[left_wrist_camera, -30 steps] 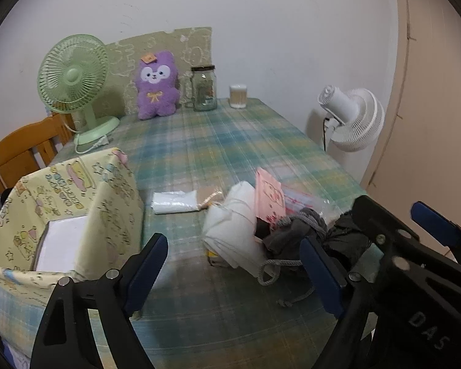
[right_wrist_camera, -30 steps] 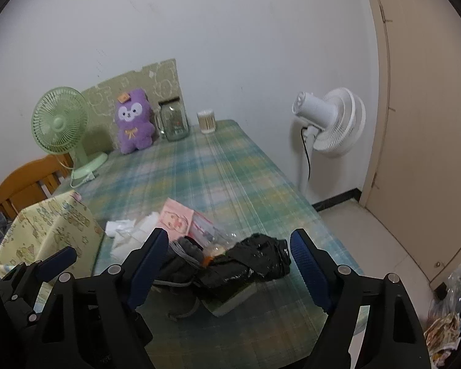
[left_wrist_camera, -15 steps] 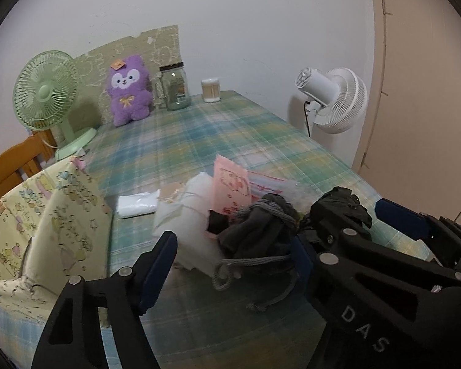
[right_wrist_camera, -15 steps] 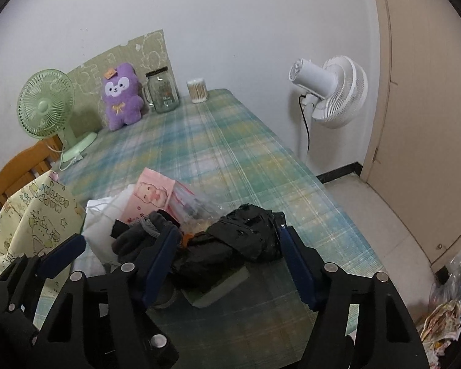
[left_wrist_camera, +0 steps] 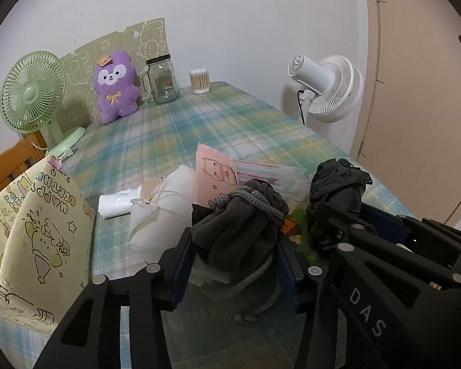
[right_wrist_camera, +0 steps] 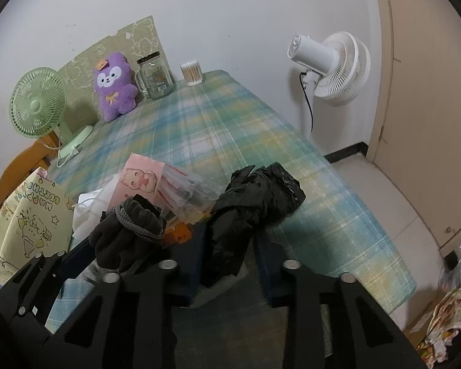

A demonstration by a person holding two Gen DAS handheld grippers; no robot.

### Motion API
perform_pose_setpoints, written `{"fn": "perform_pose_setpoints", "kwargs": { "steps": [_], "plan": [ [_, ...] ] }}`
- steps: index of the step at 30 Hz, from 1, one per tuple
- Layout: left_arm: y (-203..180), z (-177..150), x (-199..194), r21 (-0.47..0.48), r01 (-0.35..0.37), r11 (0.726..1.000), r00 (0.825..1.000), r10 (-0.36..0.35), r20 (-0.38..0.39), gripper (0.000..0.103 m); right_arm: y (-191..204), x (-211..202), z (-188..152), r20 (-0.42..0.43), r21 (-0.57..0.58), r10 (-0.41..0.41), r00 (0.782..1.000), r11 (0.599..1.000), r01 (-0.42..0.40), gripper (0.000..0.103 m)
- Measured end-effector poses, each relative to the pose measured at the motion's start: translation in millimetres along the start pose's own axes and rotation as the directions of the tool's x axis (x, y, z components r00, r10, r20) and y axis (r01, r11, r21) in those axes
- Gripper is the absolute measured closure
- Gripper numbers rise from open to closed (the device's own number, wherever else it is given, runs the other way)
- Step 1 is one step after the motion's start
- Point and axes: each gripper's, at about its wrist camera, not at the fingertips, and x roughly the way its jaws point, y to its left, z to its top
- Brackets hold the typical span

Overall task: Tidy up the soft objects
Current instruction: 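Grasp the grey drawstring pouch with the left tool while the right tool grasps the black bag, then lift the grey pouch and black bag and carry both toward the yellow box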

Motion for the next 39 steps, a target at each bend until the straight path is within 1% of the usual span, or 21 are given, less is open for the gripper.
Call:
{"fn": "perform_pose_setpoints", "kwargs": {
  "steps": [4,10,23,32,39],
  "plan": [
    [3.1,0.8,-2.9,-0.005,0.011,1.0,1.0,-0.011,0.006,0.058,2.1,-4.2,1.7,0.01,-0.01,-0.003,1.0,1.0,0.003,0.078],
    [8.2,4.9,-13.3,-0.017,0.021,1.0,0.999,-0.021,0.031,0.06,8.4,-16.5,5.0,0.039,-0.029,-0.016,0.999,0.999,0.017,0.079],
    [21.9,19.7,-41.6,-0.039,0.017,0.999,0.997,-0.014,0.082,0.061,27.8,-49.9,18.4,0.107,-0.069,-0.011,0.994,0.997,0.019,0.079],
    [35.1,33.1,-73.8,-0.055,0.023,0.998,0.989,-0.014,0.148,0.062,45.8,-83.1,32.0,0.169,-0.094,0.003,0.986,0.995,0.013,0.079],
    [47.4,38.2,-91.4,-0.072,0.026,0.997,0.985,-0.013,0.172,0.062,60.3,-101.3,39.0,0.2,-0.117,0.012,0.98,0.993,0.012,0.079]
  ]
}}
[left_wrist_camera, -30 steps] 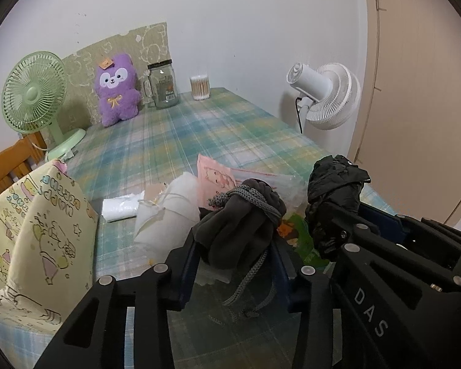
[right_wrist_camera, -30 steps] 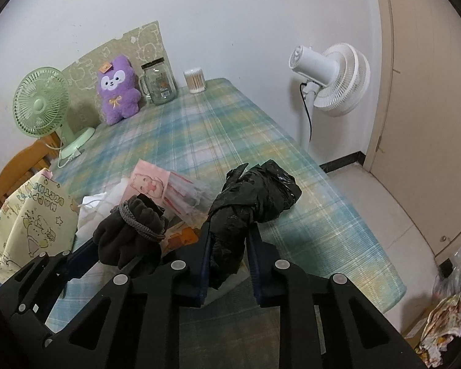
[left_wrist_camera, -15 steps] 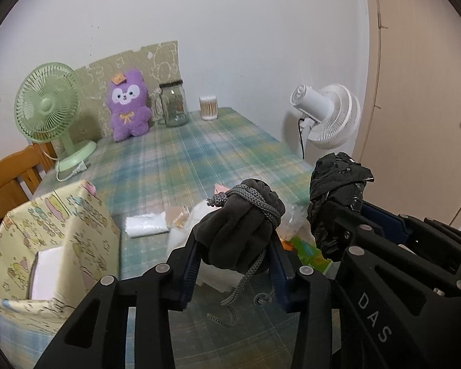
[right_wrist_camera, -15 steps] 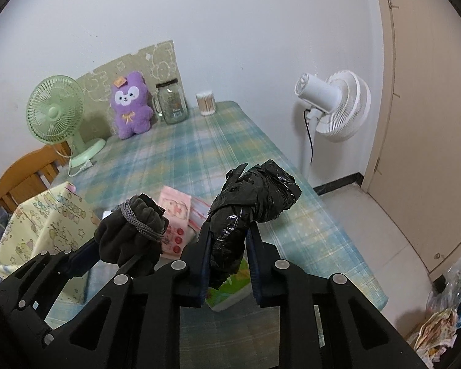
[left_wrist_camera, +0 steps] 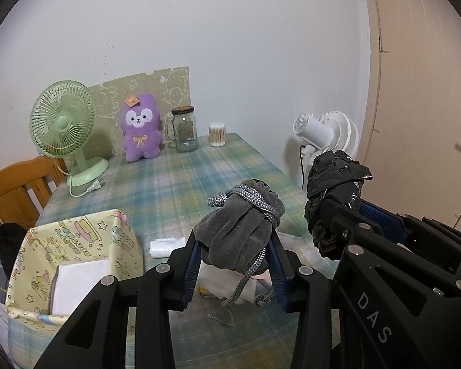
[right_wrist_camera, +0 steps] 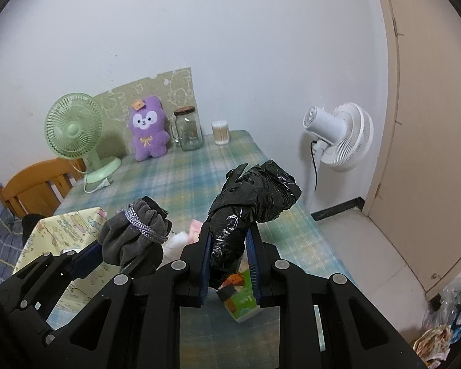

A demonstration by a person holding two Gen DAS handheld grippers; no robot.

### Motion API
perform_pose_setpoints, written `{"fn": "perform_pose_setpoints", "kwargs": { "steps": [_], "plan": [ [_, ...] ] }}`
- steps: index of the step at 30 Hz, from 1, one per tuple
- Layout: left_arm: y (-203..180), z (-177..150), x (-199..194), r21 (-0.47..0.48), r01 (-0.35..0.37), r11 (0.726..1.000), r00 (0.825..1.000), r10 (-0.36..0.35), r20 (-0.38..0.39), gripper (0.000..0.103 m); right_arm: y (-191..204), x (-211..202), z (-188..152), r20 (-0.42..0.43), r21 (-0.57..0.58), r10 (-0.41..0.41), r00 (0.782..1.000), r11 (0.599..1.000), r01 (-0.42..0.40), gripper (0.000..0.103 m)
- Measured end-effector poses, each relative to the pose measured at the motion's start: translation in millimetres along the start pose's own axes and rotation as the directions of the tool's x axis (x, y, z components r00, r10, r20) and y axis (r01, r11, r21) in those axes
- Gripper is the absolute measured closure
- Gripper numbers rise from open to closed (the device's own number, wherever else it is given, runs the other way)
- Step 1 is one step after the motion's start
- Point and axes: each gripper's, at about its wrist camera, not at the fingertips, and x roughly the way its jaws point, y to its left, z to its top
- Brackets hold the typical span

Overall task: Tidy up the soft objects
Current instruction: 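Lift the grey pouch and black bag and carry both toward the yellow box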

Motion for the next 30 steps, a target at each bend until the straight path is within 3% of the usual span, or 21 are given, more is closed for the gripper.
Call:
{"fn": "perform_pose_setpoints", "kwargs": {
  "steps": [16,30],
  "plan": [
    [30.9,11.4,-26.9,0.01,-0.015,1.0,0.999,0.014,0.045,0.062,37.6,-18.5,14.9,0.04,-0.016,0.021,0.999,1.0,-0.021,0.079],
    [77.3,9.3,-32.6,-0.009,-0.063,0.998,0.997,0.064,0.041,0.062,85.6,-10.0,16.4,0.026,-0.055,0.067,0.997,0.996,-0.065,0.079]
  ]
}}
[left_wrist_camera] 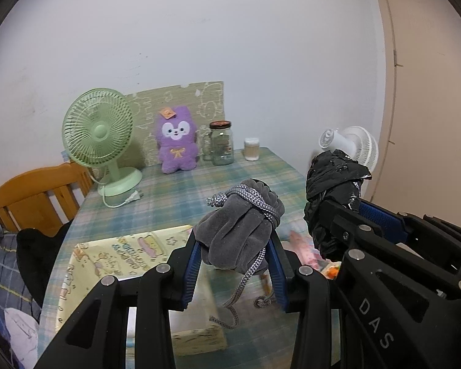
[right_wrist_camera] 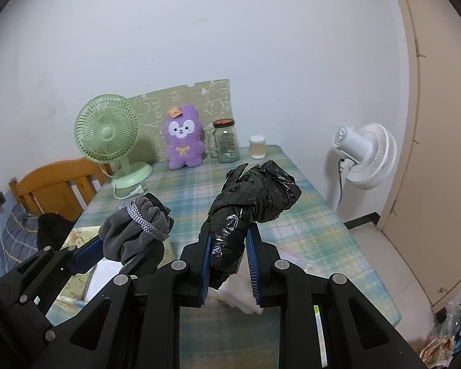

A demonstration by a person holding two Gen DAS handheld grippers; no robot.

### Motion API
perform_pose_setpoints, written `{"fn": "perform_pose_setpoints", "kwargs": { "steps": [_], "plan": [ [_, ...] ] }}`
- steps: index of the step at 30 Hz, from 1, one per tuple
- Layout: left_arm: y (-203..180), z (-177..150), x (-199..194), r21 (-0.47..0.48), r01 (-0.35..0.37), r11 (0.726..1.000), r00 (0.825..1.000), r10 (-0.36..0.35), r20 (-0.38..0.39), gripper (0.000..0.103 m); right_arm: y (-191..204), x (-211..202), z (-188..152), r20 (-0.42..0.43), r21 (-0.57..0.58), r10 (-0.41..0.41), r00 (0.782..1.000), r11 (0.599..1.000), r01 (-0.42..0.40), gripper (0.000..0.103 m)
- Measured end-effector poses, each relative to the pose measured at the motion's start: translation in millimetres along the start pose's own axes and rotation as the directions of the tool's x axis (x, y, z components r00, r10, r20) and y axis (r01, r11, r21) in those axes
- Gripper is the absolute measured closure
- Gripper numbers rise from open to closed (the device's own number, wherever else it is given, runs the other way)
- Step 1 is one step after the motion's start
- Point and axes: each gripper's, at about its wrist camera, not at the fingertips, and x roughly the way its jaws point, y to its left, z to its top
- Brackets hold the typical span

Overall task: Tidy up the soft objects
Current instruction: 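Lift the grey pouch and black bag and carry both toward the yellow box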

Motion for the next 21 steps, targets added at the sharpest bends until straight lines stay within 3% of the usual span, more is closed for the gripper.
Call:
{"fn": "perform_pose_setpoints", "kwargs": {
  "steps": [21],
  "plan": [
    [80.9,-21.1,15.0,-0.056,-0.078,0.995,0.995,0.075,-0.059,0.062,80.2,34.6,-10.0,-0.052,-0.075,0.098,0.994,0.992,-0.102,0.079]
  ]
}}
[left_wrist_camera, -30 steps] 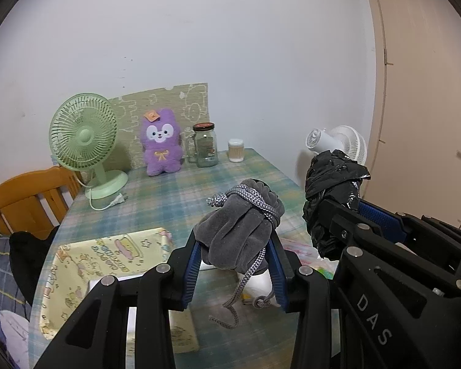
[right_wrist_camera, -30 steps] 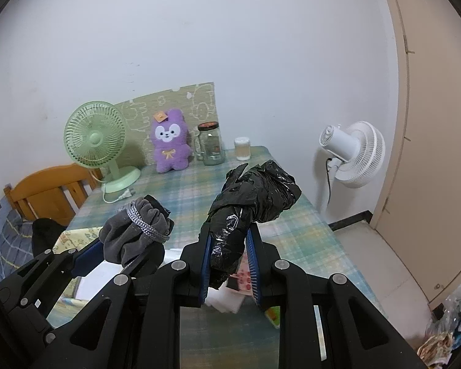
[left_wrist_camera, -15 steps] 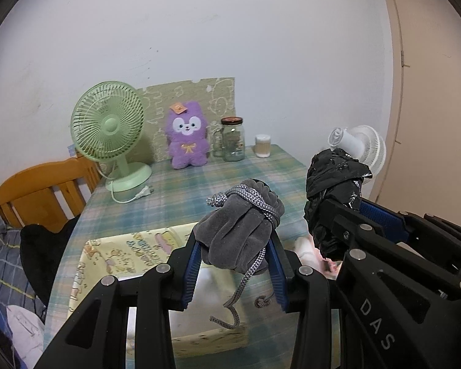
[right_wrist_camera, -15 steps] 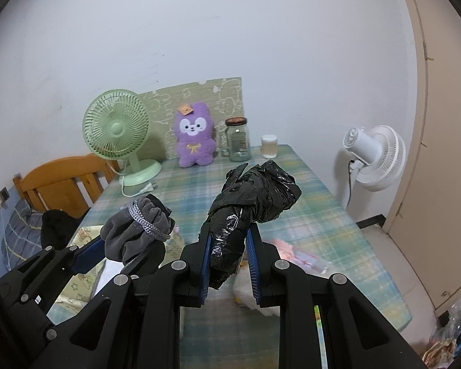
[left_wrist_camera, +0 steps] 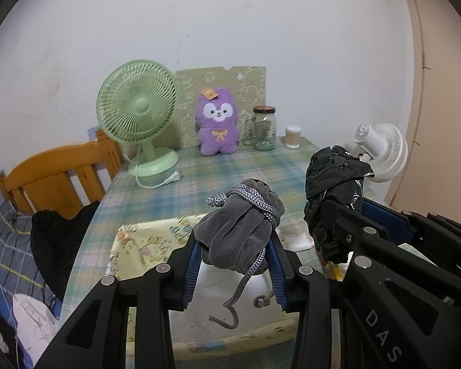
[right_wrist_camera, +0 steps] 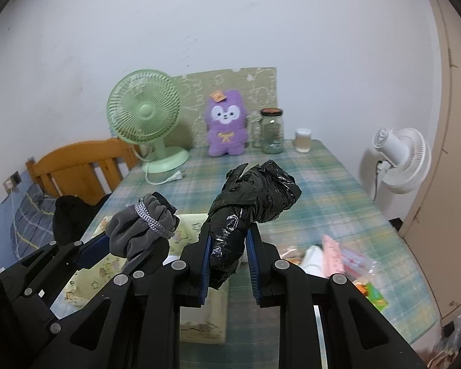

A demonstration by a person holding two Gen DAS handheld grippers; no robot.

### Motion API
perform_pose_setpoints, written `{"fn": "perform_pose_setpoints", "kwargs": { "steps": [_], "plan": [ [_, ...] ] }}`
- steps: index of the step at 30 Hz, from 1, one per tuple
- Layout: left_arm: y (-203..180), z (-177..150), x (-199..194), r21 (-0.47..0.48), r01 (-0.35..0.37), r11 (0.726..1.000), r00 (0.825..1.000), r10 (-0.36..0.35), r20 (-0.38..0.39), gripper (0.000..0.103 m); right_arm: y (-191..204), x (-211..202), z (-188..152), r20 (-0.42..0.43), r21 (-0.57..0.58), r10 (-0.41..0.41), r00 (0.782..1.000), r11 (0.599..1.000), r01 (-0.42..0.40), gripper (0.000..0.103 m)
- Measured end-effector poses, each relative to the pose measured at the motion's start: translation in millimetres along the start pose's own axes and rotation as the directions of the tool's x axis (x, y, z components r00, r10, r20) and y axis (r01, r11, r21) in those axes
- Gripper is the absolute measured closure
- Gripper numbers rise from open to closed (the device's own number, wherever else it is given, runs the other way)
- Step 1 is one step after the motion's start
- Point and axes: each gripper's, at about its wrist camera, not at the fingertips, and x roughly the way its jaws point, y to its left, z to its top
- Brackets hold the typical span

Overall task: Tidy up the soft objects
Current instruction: 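Lift the grey pouch and black bag and carry both toward the yellow box, then lower the pouch and bag into the yellow box and open both tools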

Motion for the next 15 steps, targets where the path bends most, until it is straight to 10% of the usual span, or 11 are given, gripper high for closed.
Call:
{"fn": "perform_pose_setpoints", "kwargs": {
  "steps": [15],
  "plan": [
    [37.6,-19.6,32.7,-0.014,-0.059,0.998,0.992,0.057,-0.108,0.062,36.0,43.6,-13.5,-0.099,-0.051,0.06,0.993,0.997,-0.065,0.079]
  ]
}}
